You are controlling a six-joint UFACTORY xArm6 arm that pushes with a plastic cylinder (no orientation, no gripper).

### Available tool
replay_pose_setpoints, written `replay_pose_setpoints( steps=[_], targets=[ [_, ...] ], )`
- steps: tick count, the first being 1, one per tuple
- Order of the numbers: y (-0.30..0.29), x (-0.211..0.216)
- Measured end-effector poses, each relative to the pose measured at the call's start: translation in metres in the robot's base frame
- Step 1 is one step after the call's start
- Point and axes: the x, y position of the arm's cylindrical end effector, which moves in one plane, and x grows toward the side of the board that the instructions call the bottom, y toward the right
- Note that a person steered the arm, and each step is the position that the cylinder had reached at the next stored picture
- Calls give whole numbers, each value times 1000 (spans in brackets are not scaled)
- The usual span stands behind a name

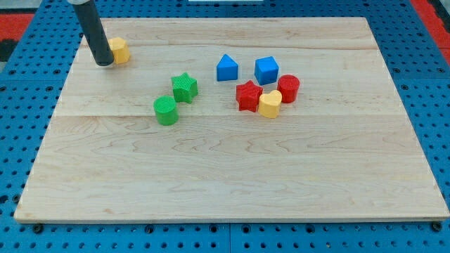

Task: Slide the yellow hexagon to top left

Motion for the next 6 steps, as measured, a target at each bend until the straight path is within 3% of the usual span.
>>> replay_pose_setpoints(
  steps=[2, 3, 5, 6],
  targets=[
    [29, 9],
    [38, -8],
    [-5, 7],
    [-5, -31]
  ],
)
